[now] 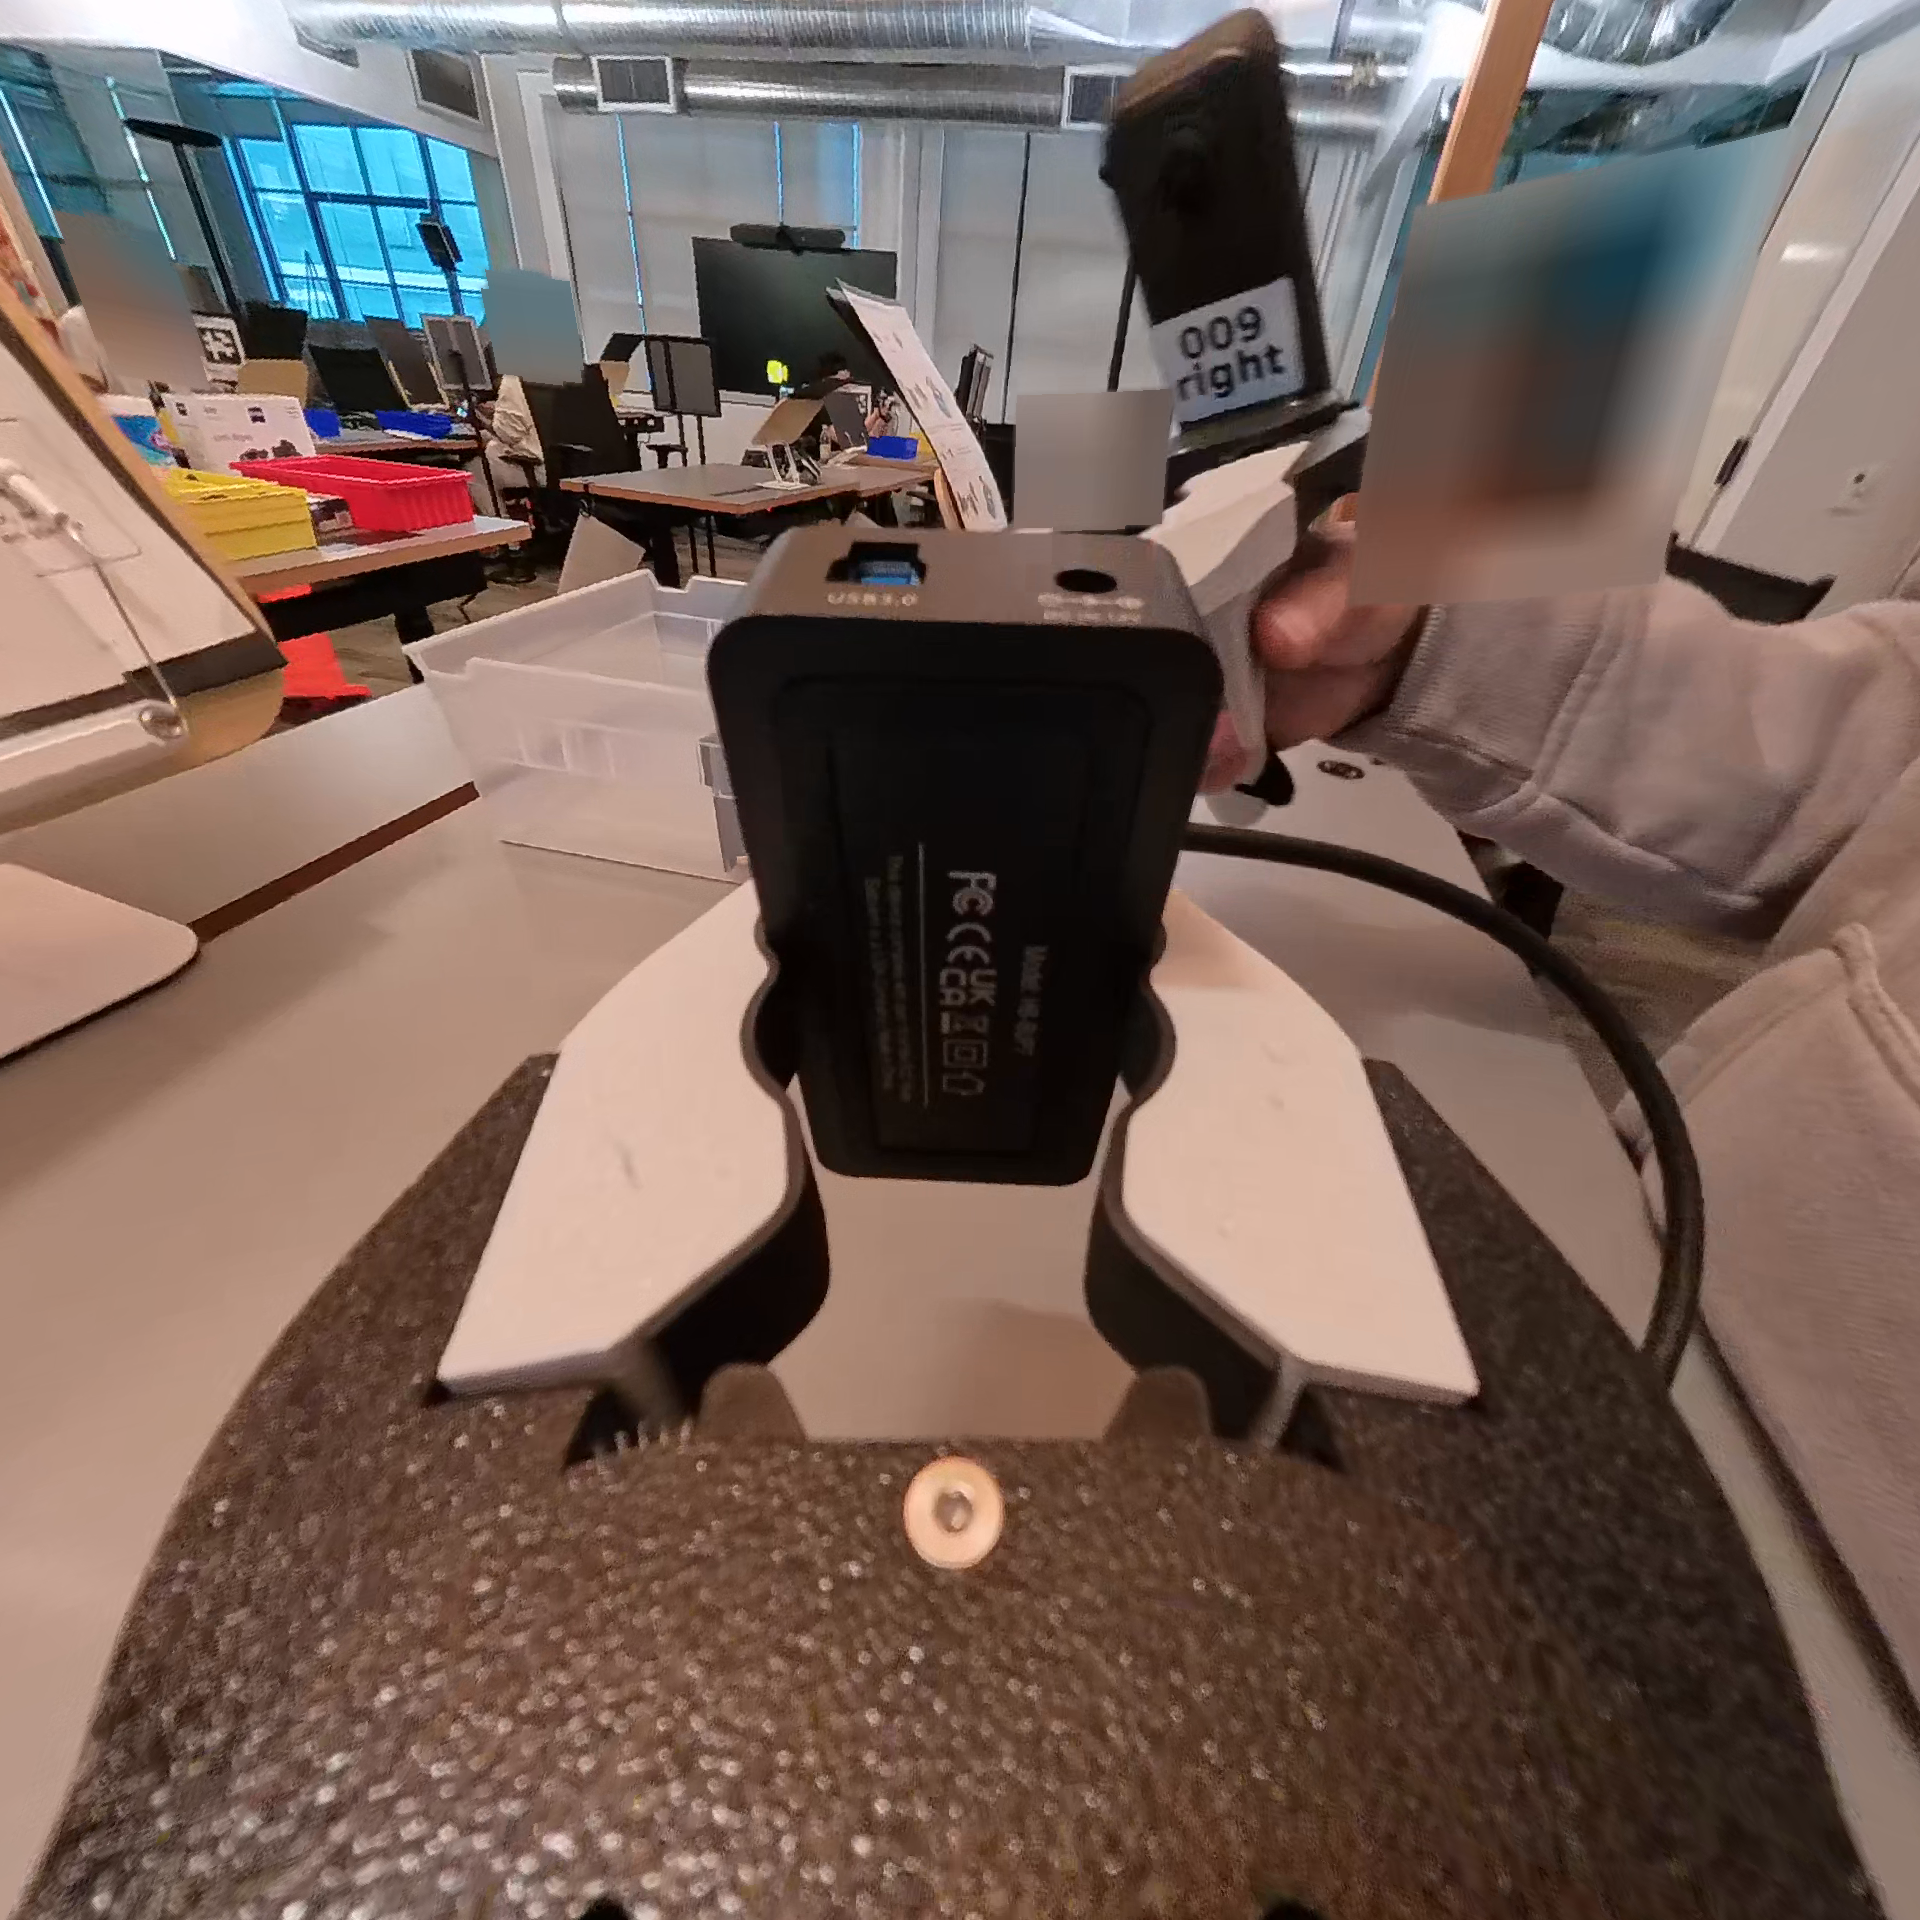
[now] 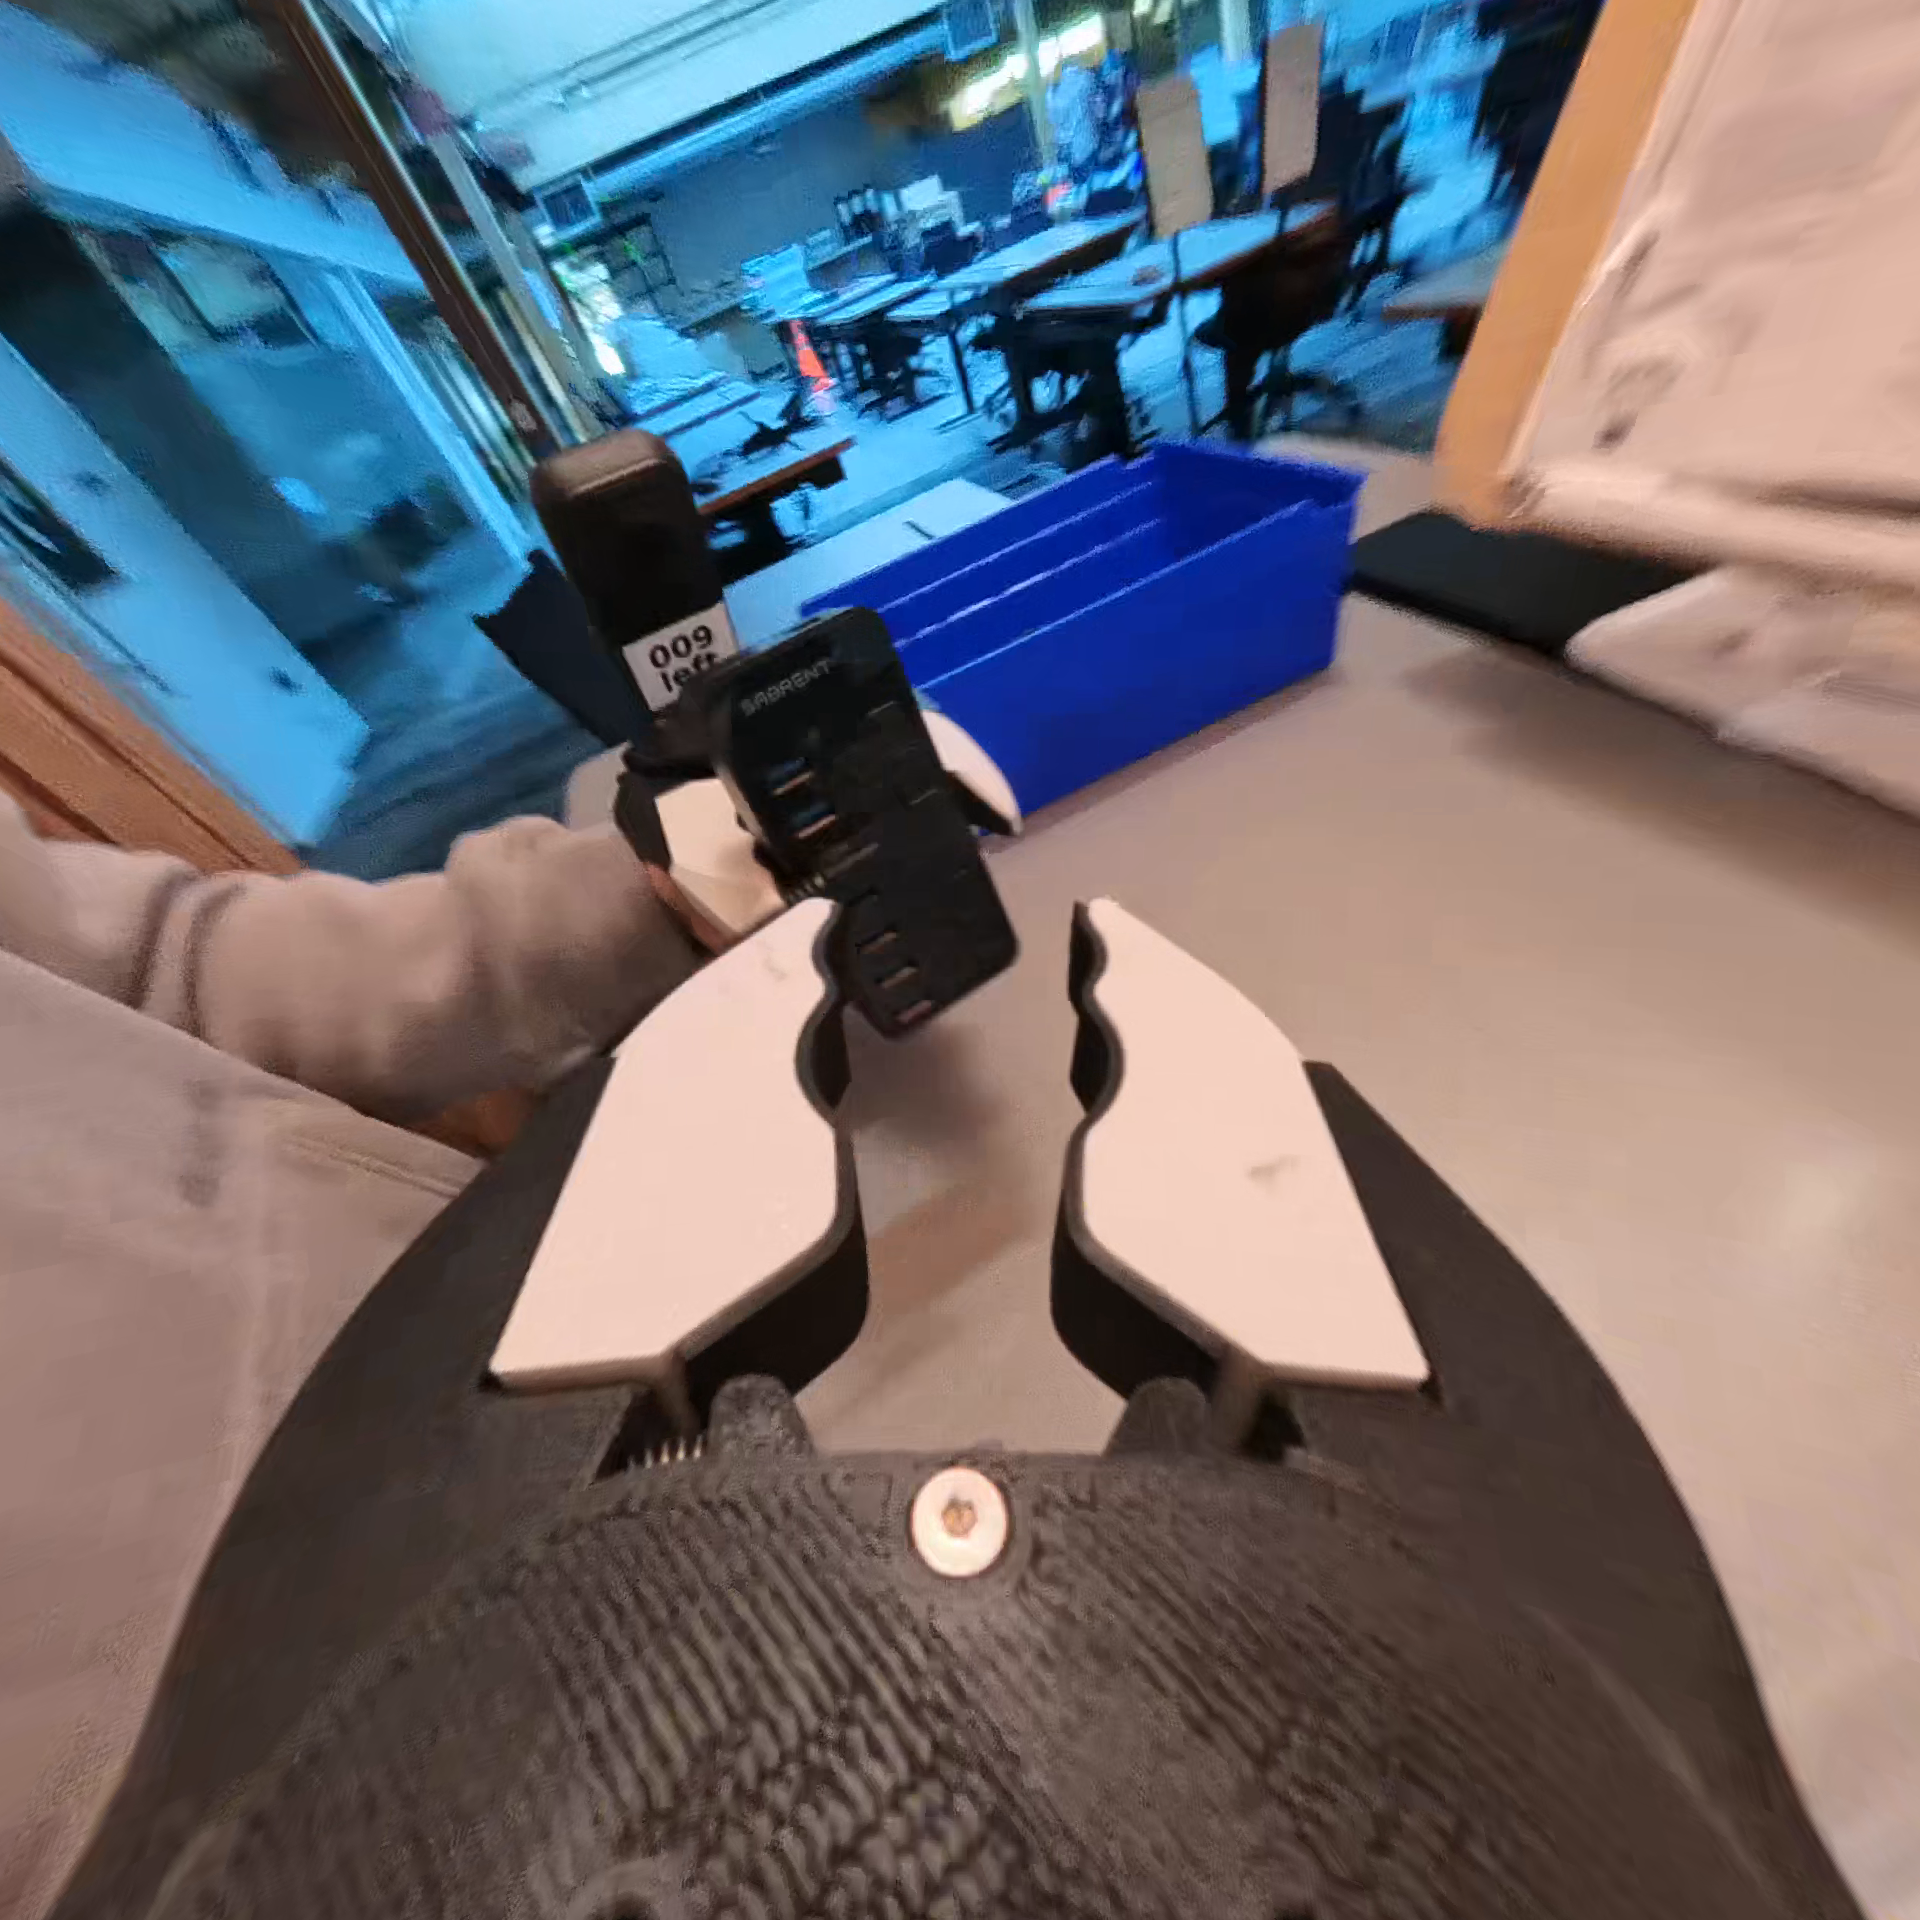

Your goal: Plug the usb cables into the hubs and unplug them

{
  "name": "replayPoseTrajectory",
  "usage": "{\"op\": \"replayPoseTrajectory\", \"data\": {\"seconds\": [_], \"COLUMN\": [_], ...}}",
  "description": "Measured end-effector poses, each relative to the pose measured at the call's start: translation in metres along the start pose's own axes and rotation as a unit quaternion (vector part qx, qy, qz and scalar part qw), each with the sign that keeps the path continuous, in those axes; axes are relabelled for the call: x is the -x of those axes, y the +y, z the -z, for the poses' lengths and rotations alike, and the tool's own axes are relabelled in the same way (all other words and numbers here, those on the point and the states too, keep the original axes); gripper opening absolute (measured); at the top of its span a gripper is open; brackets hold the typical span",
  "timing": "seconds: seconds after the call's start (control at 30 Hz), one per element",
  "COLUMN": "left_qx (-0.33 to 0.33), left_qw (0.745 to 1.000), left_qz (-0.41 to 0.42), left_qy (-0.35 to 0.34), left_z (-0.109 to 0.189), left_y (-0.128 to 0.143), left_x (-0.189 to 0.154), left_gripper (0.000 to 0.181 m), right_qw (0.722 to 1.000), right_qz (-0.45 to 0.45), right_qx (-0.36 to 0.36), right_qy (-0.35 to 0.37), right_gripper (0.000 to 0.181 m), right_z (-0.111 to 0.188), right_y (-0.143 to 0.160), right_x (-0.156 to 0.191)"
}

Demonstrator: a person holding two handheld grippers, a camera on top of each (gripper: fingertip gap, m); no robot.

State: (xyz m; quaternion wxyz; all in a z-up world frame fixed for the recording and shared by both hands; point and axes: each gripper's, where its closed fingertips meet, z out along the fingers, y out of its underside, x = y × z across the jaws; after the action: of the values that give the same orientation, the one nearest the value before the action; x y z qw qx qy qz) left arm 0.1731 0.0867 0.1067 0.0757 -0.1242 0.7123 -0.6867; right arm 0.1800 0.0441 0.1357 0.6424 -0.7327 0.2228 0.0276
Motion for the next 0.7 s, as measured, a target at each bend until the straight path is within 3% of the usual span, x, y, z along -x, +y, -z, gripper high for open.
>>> {"op": "replayPoseTrajectory", "data": {"seconds": [0.03, 0.2, 0.3, 0.4, 0.47, 0.5, 0.7], "left_qx": [0.005, 0.033, 0.030, 0.030, 0.043, 0.048, 0.071], "left_qw": [1.000, 0.998, 0.998, 0.997, 0.996, 0.995, 0.989], "left_qz": [-0.013, -0.054, -0.060, -0.070, -0.081, -0.086, -0.132], "left_qy": [-0.002, -0.005, -0.006, -0.004, -0.001, 0.000, 0.006], "left_z": [-0.001, 0.000, 0.002, 0.002, 0.000, -0.001, -0.001], "left_y": [-0.001, 0.001, 0.003, 0.005, 0.010, 0.012, 0.013], "left_x": [-0.002, -0.006, -0.006, -0.007, -0.009, -0.009, -0.015], "left_gripper": [0.060, 0.060, 0.060, 0.061, 0.061, 0.061, 0.060], "right_qw": [0.999, 0.968, 0.952, 0.936, 0.932, 0.927, 0.908], "right_qz": [-0.039, -0.227, -0.284, -0.317, -0.324, -0.330, -0.354], "right_qx": [0.009, 0.000, 0.036, 0.066, 0.074, 0.072, 0.093], "right_qy": [-0.011, -0.104, -0.110, -0.136, -0.147, -0.165, -0.204], "right_gripper": [0.038, 0.033, 0.030, 0.033, 0.028, 0.014, 0.010], "right_z": [-0.012, -0.040, -0.046, -0.049, -0.050, -0.049, -0.045], "right_y": [0.004, 0.008, 0.022, 0.032, 0.036, 0.035, 0.040], "right_x": [0.003, 0.025, 0.025, 0.031, 0.033, 0.037, 0.044]}}
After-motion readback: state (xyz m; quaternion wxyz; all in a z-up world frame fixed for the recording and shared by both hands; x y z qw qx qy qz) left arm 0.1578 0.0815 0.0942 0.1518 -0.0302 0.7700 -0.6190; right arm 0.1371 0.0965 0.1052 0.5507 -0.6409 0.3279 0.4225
